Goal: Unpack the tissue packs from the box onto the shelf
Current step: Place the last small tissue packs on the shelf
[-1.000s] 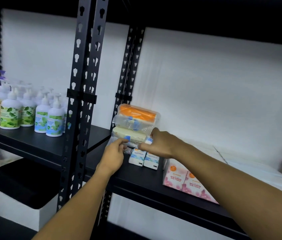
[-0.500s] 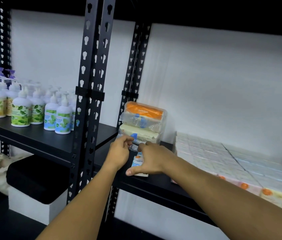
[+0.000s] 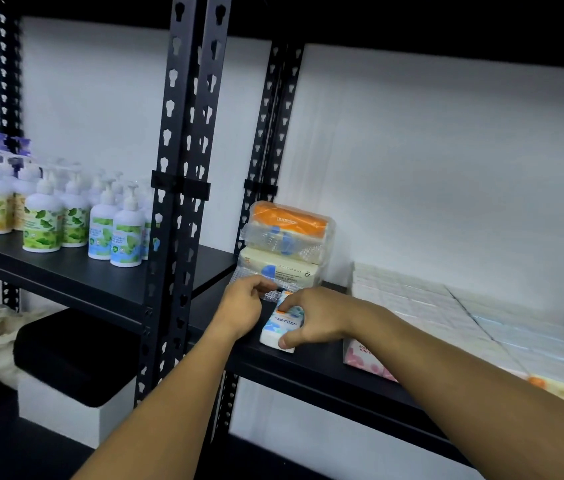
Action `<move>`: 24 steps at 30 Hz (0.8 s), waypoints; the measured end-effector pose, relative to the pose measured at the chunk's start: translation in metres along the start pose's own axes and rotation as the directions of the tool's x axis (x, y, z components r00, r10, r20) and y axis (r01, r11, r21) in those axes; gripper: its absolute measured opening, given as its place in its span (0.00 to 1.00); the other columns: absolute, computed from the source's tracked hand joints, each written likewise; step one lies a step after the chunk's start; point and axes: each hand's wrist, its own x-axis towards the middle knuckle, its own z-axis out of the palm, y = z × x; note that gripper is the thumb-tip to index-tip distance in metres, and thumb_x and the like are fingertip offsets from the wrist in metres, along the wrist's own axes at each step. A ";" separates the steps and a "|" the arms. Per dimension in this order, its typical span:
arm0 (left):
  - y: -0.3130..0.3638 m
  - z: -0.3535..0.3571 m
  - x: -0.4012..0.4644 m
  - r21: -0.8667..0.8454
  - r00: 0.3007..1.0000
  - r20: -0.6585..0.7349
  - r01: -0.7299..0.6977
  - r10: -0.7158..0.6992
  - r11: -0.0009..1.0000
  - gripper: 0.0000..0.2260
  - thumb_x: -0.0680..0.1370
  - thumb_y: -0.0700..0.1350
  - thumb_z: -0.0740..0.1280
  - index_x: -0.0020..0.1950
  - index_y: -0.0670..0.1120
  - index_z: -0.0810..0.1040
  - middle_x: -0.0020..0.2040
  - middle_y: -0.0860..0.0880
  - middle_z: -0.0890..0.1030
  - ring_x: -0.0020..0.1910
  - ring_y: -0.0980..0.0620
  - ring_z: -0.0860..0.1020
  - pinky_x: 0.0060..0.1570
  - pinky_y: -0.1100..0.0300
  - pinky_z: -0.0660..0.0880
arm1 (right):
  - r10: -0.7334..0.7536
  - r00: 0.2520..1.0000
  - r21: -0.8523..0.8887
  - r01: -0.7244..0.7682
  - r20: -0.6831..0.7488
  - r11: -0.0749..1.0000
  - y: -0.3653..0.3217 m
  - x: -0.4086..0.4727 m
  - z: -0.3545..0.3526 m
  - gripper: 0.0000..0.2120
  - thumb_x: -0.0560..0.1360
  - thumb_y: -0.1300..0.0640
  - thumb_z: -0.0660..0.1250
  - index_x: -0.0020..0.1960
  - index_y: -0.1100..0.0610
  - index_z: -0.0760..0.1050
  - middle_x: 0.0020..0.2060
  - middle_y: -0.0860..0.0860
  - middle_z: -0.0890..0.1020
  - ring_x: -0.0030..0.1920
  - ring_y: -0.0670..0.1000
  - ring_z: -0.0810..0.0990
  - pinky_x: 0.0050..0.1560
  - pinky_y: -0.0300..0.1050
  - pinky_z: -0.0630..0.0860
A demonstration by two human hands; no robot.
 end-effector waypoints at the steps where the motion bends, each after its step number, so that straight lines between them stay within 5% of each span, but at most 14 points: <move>1: 0.000 0.000 0.000 0.000 1.000 0.000 0.002 -0.002 1.000 0.21 0.78 0.28 0.53 0.53 0.46 0.82 0.51 0.52 0.82 0.50 0.60 0.78 0.50 0.69 0.73 | 0.007 1.000 -0.004 -0.007 0.000 1.000 0.000 0.001 0.000 0.35 0.66 0.36 0.73 0.70 0.45 0.71 0.65 0.47 0.77 0.60 0.51 0.77 0.63 0.51 0.74; 8: 0.001 0.000 -0.001 0.007 1.000 -0.005 0.004 -0.004 1.000 0.20 0.79 0.29 0.53 0.54 0.45 0.82 0.52 0.52 0.82 0.50 0.62 0.78 0.51 0.70 0.73 | 0.019 0.999 0.021 -0.020 0.027 1.000 0.001 -0.001 -0.002 0.38 0.66 0.34 0.73 0.72 0.45 0.69 0.68 0.47 0.74 0.64 0.50 0.75 0.65 0.49 0.72; 11: 0.002 0.000 -0.002 0.007 0.999 0.037 0.004 -0.004 1.000 0.18 0.80 0.30 0.55 0.56 0.44 0.82 0.53 0.51 0.81 0.54 0.58 0.77 0.54 0.72 0.71 | 0.060 0.998 0.111 -0.061 0.016 0.992 0.004 -0.004 -0.012 0.30 0.71 0.38 0.68 0.71 0.47 0.71 0.70 0.48 0.73 0.67 0.51 0.73 0.66 0.49 0.71; 16: 0.005 0.001 0.000 -0.026 0.988 0.150 0.028 -0.023 0.999 0.10 0.81 0.44 0.64 0.59 0.48 0.82 0.57 0.54 0.82 0.58 0.58 0.77 0.52 0.71 0.68 | 0.198 0.980 -0.045 -0.197 0.015 0.979 0.020 -0.002 -0.026 0.09 0.75 0.54 0.59 0.47 0.53 0.77 0.49 0.52 0.80 0.50 0.54 0.77 0.52 0.48 0.74; 20: 0.005 0.000 -0.002 0.027 0.963 0.267 0.039 -0.045 0.999 0.13 0.76 0.50 0.71 0.60 0.54 0.81 0.60 0.57 0.80 0.59 0.60 0.76 0.53 0.70 0.68 | 0.214 0.972 -0.088 -0.206 0.101 0.975 0.022 0.001 -0.025 0.18 0.74 0.54 0.60 0.60 0.54 0.79 0.61 0.52 0.80 0.61 0.54 0.77 0.63 0.54 0.75; 24: 0.005 0.000 -0.002 0.110 0.948 0.315 0.020 -0.054 0.994 0.14 0.75 0.50 0.72 0.60 0.53 0.82 0.64 0.56 0.78 0.61 0.60 0.75 0.60 0.66 0.66 | 0.211 0.968 -0.064 -0.205 0.134 0.977 0.025 -0.002 -0.022 0.19 0.73 0.54 0.61 0.62 0.55 0.79 0.63 0.51 0.79 0.62 0.55 0.78 0.62 0.55 0.76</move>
